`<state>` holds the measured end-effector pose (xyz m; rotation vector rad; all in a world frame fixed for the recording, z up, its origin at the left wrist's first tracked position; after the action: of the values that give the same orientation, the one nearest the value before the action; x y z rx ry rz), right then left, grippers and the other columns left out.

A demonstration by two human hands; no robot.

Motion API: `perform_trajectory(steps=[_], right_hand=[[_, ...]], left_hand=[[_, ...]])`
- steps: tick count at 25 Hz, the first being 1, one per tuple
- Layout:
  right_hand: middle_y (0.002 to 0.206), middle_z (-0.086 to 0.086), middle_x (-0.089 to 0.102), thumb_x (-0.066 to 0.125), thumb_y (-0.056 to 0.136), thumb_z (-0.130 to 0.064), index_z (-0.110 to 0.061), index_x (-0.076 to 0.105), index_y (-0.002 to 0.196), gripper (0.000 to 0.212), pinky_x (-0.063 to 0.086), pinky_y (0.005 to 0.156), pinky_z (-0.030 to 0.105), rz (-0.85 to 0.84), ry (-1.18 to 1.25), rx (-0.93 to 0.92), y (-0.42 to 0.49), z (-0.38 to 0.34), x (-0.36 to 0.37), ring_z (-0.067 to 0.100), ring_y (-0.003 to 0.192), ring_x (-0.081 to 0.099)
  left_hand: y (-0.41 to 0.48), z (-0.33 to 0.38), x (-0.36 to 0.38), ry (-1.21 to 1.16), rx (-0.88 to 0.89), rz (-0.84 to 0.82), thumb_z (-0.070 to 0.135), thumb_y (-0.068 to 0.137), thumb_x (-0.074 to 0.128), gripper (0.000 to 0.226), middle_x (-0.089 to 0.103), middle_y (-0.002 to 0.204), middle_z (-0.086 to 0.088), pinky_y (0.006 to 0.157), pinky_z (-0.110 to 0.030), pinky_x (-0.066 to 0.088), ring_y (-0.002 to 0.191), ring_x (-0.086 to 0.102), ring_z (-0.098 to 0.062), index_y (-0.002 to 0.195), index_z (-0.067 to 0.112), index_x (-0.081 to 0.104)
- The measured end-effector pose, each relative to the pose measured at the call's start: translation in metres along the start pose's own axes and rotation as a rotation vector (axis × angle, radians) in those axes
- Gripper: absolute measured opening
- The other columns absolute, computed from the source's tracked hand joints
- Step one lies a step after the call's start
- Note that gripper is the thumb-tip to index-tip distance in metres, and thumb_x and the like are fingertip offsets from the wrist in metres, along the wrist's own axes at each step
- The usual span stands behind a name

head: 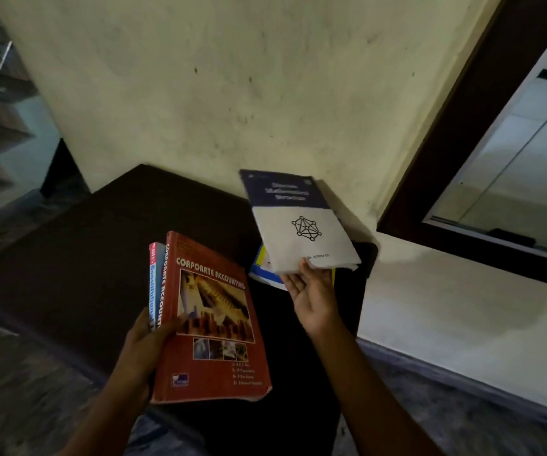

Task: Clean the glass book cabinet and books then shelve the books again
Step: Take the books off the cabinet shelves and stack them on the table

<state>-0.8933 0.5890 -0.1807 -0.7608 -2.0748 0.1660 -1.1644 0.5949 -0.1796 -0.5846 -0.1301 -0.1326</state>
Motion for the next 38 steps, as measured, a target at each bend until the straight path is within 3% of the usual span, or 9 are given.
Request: perform_trajectory(steps=[6, 11, 15, 20, 26, 29, 31, 34, 38], right_hand=[[0.133, 0.019, 0.05, 0.055, 0.09, -0.003, -0.012, 0.035, 0.137, 0.052, 0.049, 0.085, 0.043, 0.276, -0.007, 0.005, 0.028, 0.04, -0.025, 0.036, 0.12, 0.051], [0.119, 0.022, 0.06, 0.057, 0.091, -0.011, -0.005, 0.051, 0.115, 0.025, 0.052, 0.086, 0.038, 0.05, -0.452, 0.254, 0.025, 0.041, -0.011, 0.03, 0.103, 0.061], [0.116, 0.007, 0.062, 0.061, 0.081, -0.053, -0.016, 0.05, 0.129, 0.061, 0.05, 0.092, 0.04, -0.233, -1.064, 0.465, -0.01, 0.064, -0.008, 0.022, 0.106, 0.06], [0.092, 0.01, 0.072, 0.066, 0.074, -0.053, -0.018, 0.06, 0.111, 0.052, 0.056, 0.075, 0.039, -0.209, -0.803, 0.653, -0.065, 0.097, -0.011, 0.024, 0.081, 0.07], [0.097, 0.005, 0.069, 0.059, 0.086, -0.034, -0.031, 0.055, 0.102, 0.016, 0.056, 0.068, 0.033, -0.242, -0.943, 0.08, -0.038, 0.016, 0.044, 0.021, 0.079, 0.069], [0.104, 0.011, 0.068, 0.059, 0.088, -0.027, -0.026, 0.058, 0.104, 0.016, 0.056, 0.076, 0.04, -0.154, -0.935, -0.086, -0.027, -0.025, 0.04, 0.025, 0.084, 0.068], [0.098, 0.01, 0.069, 0.061, 0.087, -0.026, -0.017, 0.058, 0.115, 0.029, 0.057, 0.063, 0.033, -0.059, -0.841, -0.114, -0.016, -0.047, 0.023, 0.021, 0.072, 0.07], [0.089, 0.007, 0.069, 0.06, 0.088, -0.026, -0.018, 0.059, 0.112, 0.026, 0.054, 0.05, 0.025, 0.009, -0.71, -0.149, -0.005, -0.074, 0.01, 0.014, 0.06, 0.069], [0.094, 0.012, 0.07, 0.064, 0.085, -0.03, -0.018, 0.059, 0.113, 0.031, 0.056, 0.057, 0.031, -0.022, -0.694, -0.12, 0.004, -0.072, -0.004, 0.021, 0.069, 0.071]], left_hand=[[-0.008, 0.005, -0.004, -0.028, 0.029, 0.014, 0.019, 0.085, 0.061, 0.044, 0.065, 0.097, -0.017, 0.053, -0.039, 0.052, 0.069, 0.067, -0.031, 0.125, 0.025, 0.043], [-0.011, 0.004, -0.005, -0.023, 0.028, 0.005, 0.02, 0.086, 0.06, 0.04, 0.065, 0.099, -0.017, 0.047, -0.037, 0.054, 0.068, 0.068, -0.03, 0.122, 0.024, 0.045], [-0.012, 0.005, -0.006, -0.066, 0.005, -0.081, 0.02, 0.079, 0.062, 0.047, 0.068, 0.098, -0.019, 0.051, -0.039, 0.055, 0.068, 0.07, -0.031, 0.124, 0.02, 0.048], [-0.011, 0.007, -0.002, -0.236, -0.071, -0.183, 0.03, 0.064, 0.075, 0.061, 0.072, 0.079, -0.015, 0.047, -0.034, 0.055, 0.06, 0.07, -0.027, 0.117, 0.008, 0.054], [0.016, -0.006, 0.025, -0.305, -0.128, -0.255, 0.035, 0.091, 0.047, 0.035, 0.071, 0.086, -0.02, 0.054, -0.037, 0.058, 0.066, 0.07, -0.029, 0.106, 0.007, 0.06], [0.054, 0.001, 0.013, 0.29, 0.316, -0.051, 0.044, 0.092, 0.049, 0.029, 0.065, 0.115, -0.007, 0.092, -0.039, 0.05, 0.112, 0.059, -0.028, 0.116, 0.028, 0.056], [0.079, -0.018, 0.023, 0.825, 0.493, -0.04, 0.066, 0.081, 0.033, 0.069, 0.046, 0.142, -0.002, 0.116, -0.045, 0.017, 0.139, 0.029, -0.021, 0.136, 0.027, 0.043], [0.105, -0.054, 0.039, 1.252, 0.539, -0.055, 0.076, 0.078, 0.011, 0.084, 0.018, 0.155, 0.005, 0.116, -0.039, -0.01, 0.145, 0.001, -0.012, 0.145, 0.028, 0.027], [0.092, -0.033, 0.052, 0.302, 0.207, -0.114, 0.044, 0.095, 0.04, 0.032, 0.054, 0.135, -0.009, 0.105, -0.048, 0.038, 0.12, 0.055, -0.024, 0.125, 0.035, 0.049]])
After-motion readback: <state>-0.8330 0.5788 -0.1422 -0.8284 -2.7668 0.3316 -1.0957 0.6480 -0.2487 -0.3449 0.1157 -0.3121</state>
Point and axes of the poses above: each hand's wrist, its own y-axis towards the middle knuckle, its own x-axis out of the palm, z = x × y, the point moved 9 cm from there along y, towards the middle knuckle
